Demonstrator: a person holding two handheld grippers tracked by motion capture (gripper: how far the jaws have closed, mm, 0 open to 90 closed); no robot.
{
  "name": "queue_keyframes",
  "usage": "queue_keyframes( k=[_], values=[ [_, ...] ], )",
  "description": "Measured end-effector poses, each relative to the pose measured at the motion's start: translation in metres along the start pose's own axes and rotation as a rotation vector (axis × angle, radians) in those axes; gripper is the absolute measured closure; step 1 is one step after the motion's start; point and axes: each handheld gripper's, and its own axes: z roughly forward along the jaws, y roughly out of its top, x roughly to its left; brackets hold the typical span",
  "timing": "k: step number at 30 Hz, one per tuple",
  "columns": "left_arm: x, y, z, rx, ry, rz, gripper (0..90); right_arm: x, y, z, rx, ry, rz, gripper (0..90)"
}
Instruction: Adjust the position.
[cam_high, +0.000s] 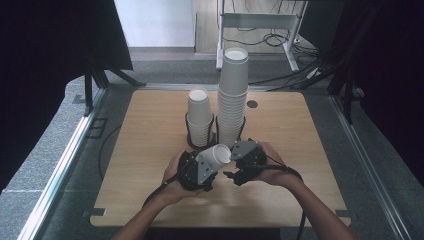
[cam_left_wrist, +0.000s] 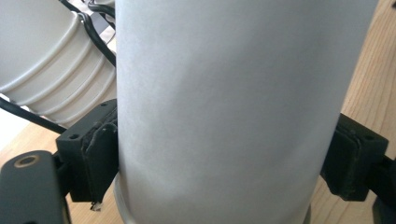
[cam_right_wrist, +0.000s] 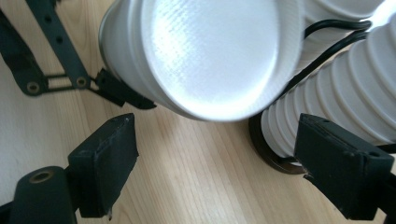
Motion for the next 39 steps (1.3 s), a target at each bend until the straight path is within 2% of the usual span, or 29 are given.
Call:
queue_keyframes(
  k=[3,7,8,11,13,14,15,16,17,18,20,24,29,32,33,35,37,39],
  values=[
    [-0.002,0.002,0.003,0.012,0.016,0.045,12.9,-0.001,0.001,0.004,0.033,0.015,-0.019,13.7],
    [-0.005,0.002,0.005,0.022,0.018,0.071,12.9,-0.002,0.004,0.010,0.063,0.055,-0.037,13.6],
    [-0.007,0.002,0.007,0.037,0.026,0.106,12.8,-0.002,0.005,0.011,0.069,0.062,-0.043,13.5],
    [-0.011,0.001,0.009,0.044,0.023,0.129,12.8,-0.002,0.011,0.015,0.094,0.085,-0.070,13.6],
    [-0.016,0.001,0.011,0.056,0.030,0.167,12.8,-0.002,0.014,0.018,0.112,0.102,-0.088,13.6],
    [-0.018,0.000,0.012,0.059,0.035,0.188,12.8,-0.001,0.016,0.019,0.131,0.109,-0.096,13.8],
    [-0.018,0.000,0.012,0.059,0.035,0.188,12.8,-0.001,0.018,0.022,0.151,0.127,-0.103,14.0],
    [-0.021,0.000,0.013,0.062,0.042,0.211,12.8,-0.001,0.019,0.024,0.170,0.138,-0.121,14.5],
    [-0.021,0.000,0.013,0.062,0.042,0.211,12.8,-0.002,0.020,0.025,0.186,0.148,-0.133,15.1],
    [-0.025,0.001,0.014,0.061,0.051,0.233,12.8,-0.002,0.021,0.027,0.205,0.164,-0.148,15.2],
    [-0.026,0.001,0.014,0.055,0.055,0.242,12.8,-0.002,0.022,0.031,0.239,0.191,-0.148,16.3],
    [-0.032,0.002,0.014,0.058,0.082,0.296,12.8,-0.002,0.024,0.037,0.275,0.224,-0.145,18.3],
    [-0.032,0.002,0.015,0.084,0.088,0.316,12.6,-0.005,0.023,0.043,0.303,0.249,-0.142,21.9],
    [-0.035,0.001,0.020,0.077,0.070,0.282,11.2,-0.006,0.023,0.044,0.319,0.258,-0.140,22.8],
    [-0.034,0.002,0.019,0.099,0.069,0.305,10.4,-0.006,0.022,0.045,0.325,0.268,-0.136,23.0],
    [-0.035,0.002,0.020,0.102,0.065,0.300,8.4,-0.006,0.020,0.045,0.329,0.273,-0.127,23.2],
    [-0.037,0.002,0.021,0.070,0.051,0.255,3.3,-0.007,0.018,0.046,0.324,0.274,-0.121,23.3],
    [-0.037,0.005,0.017,0.062,0.041,0.247,1.5,-0.008,0.014,0.046,0.319,0.266,-0.106,23.3]
  ],
)
